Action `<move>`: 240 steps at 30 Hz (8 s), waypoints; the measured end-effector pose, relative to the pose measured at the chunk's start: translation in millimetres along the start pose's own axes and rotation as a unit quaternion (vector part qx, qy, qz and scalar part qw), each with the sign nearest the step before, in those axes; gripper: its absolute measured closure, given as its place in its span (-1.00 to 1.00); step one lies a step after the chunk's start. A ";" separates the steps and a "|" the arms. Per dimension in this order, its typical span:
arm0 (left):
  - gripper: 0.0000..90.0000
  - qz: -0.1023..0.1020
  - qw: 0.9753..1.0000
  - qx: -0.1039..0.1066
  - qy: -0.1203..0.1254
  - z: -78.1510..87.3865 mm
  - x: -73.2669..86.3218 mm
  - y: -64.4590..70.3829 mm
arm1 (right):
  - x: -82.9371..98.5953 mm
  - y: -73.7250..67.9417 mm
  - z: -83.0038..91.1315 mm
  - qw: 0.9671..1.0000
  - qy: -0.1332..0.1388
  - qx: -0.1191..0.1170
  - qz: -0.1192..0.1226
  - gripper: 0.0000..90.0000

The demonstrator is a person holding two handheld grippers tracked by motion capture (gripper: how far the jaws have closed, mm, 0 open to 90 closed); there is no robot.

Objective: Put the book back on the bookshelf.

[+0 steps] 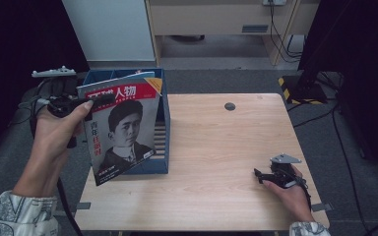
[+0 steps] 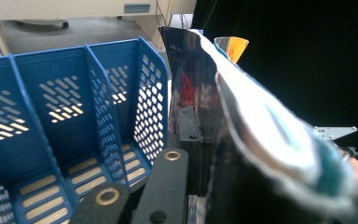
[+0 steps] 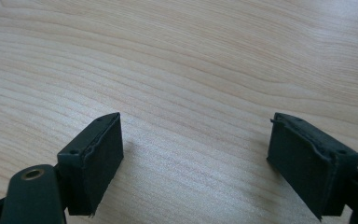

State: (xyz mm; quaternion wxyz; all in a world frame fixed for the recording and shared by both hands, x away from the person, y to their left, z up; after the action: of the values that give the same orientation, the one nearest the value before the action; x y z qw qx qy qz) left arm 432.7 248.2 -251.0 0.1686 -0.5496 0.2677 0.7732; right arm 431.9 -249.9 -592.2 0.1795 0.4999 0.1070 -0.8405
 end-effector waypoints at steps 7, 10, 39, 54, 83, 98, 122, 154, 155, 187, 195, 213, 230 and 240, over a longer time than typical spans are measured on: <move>0.93 0.001 1.000 -0.015 -0.002 4.5 0.2 -11.2 | 0.0 0.0 0.0 1.000 0.000 0.000 0.000 -0.60; 0.92 0.005 1.000 -0.022 0.004 7.7 -2.2 -16.1 | 0.0 0.0 0.0 1.000 0.000 0.000 0.000 -0.60; 0.93 0.017 0.997 -0.075 0.019 31.9 -6.1 -57.2 | 0.0 -0.1 0.0 1.000 0.000 0.000 0.000 -0.59; 0.93 0.022 0.994 -0.109 0.024 47.3 -4.4 -80.1 | 0.0 0.0 0.0 1.000 0.000 0.000 0.000 -0.59; 0.93 0.031 0.986 -0.163 0.030 54.4 -5.1 -115.9 | 0.0 -0.1 0.0 1.000 0.000 0.000 0.000 -0.60; 0.93 0.053 0.980 -0.188 0.042 38.4 -2.8 -140.1 | 0.0 0.0 0.0 1.000 0.000 0.000 0.000 -0.59; 0.92 0.042 0.981 -0.187 0.030 16.4 2.0 -134.0 | 0.0 -0.5 0.0 1.000 0.000 -0.001 -0.001 -0.59; 0.92 0.030 0.984 -0.170 0.042 -7.8 1.5 -128.1 | 0.3 -0.6 0.3 1.000 -0.001 -0.002 0.001 -0.59; 0.92 0.029 0.984 -0.171 0.042 -8.9 1.8 -128.1 | 0.2 -0.8 0.2 1.000 -0.001 -0.002 0.000 -0.59; 0.92 0.006 0.981 -0.182 0.066 -14.1 11.0 -137.5 | 0.4 -0.8 0.7 1.000 -0.002 -0.003 0.001 -0.59; 0.93 0.004 0.979 -0.191 0.071 -6.5 4.2 -139.2 | 0.5 -0.8 0.7 1.000 -0.002 -0.003 0.002 -0.59; 0.92 -0.007 0.978 -0.187 0.094 -16.7 10.0 -140.6 | 0.5 -0.7 0.7 1.000 -0.002 -0.003 0.002 -0.59; 0.92 0.003 0.973 -0.179 0.144 -17.2 20.7 -143.5 | 0.5 -0.9 0.8 1.000 -0.002 -0.003 0.002 -0.59; 0.92 -0.006 0.970 -0.182 0.160 -17.8 28.5 -142.3 | 0.6 -1.1 1.0 1.000 -0.002 -0.003 0.001 -0.59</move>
State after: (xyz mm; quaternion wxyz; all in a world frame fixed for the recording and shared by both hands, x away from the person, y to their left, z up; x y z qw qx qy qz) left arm 515.5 350.3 -314.8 0.0251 -0.6892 0.1425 0.7100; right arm 430.4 -249.4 -592.3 0.1820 0.4974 0.1084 -0.8413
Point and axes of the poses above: each handheld gripper's, and its own axes: z roughly backward along the jaws, x roughly out of its underside, y roughly to its right, the point moved 8 cm from there along -z, roughly forward along the jaws, and after that the axes turned 14 degrees about y, right-handed, at the moved point
